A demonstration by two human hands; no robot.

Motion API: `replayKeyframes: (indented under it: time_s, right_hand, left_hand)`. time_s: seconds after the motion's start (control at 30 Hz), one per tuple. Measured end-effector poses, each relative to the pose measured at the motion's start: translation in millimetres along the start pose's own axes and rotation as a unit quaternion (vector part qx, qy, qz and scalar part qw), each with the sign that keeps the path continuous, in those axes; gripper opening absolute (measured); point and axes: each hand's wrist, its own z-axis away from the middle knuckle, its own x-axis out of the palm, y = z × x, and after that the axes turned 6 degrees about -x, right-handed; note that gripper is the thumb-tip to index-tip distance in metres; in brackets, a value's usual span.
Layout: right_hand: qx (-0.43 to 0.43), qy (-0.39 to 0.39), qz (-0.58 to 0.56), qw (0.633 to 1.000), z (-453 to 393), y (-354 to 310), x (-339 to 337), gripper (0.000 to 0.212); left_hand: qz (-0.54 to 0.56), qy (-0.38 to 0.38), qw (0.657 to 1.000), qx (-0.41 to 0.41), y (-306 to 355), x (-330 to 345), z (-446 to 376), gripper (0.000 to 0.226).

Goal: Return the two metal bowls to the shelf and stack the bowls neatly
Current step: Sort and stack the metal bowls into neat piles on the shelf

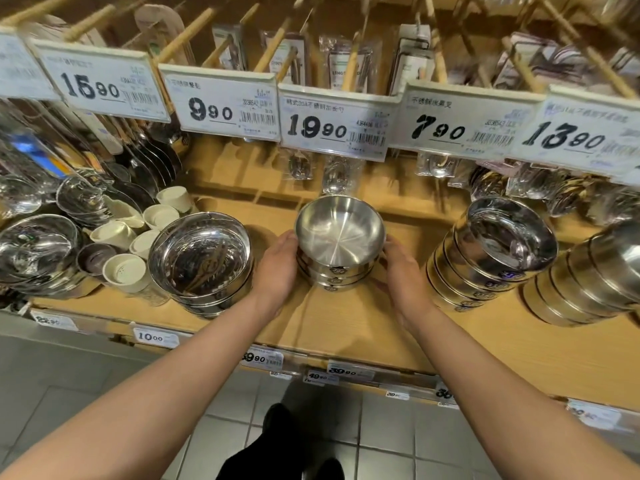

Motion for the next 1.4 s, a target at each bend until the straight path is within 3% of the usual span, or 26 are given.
replayKeyframes:
  time_s: [0.13,0.37,0.53,0.67,0.83,1.03,1.17,1.4]
  right_hand:
    - [0.008,-0.018,-0.012,1.0,1.8,0.1,3.7,0.034]
    - [0.017,-0.001,-0.042,0.999,6.7,-1.0,4.7,0.035]
    - [0.022,0.004,-0.041,0.999,14.3,0.4,3.1,0.034]
    - [0.024,0.01,-0.045,0.999,22.0,5.3,0.8,0.035]
    - [0.092,0.069,-0.051,0.992,51.7,29.9,0.6,0.025]
    - [0.126,-0.04,-0.045,0.99,101.7,53.4,35.9,0.017]
    - [0.122,-0.091,-0.04,0.988,112.3,42.3,71.8,0.017]
    - [0.085,-0.126,-0.03,0.988,100.2,31.5,130.2,0.024]
  left_hand:
    - [0.098,-0.041,0.994,-0.04,-2.7,2.1,-5.2,0.033]
    - [0.143,-0.072,0.987,-0.026,0.4,6.0,-3.2,0.027]
    - [0.177,-0.117,0.976,-0.041,-3.2,4.6,8.6,0.035]
    - [0.145,-0.1,0.984,-0.024,-7.2,3.0,16.3,0.03]
    - [0.047,-0.066,0.996,-0.032,-35.7,-25.4,49.4,0.025]
    - [0.06,0.052,0.993,-0.084,-91.6,-105.3,94.6,0.017]
    - [0.064,0.125,0.988,-0.07,-94.6,-151.9,95.5,0.017]
    - [-0.016,0.091,0.996,-0.011,-79.4,-175.0,67.2,0.048]
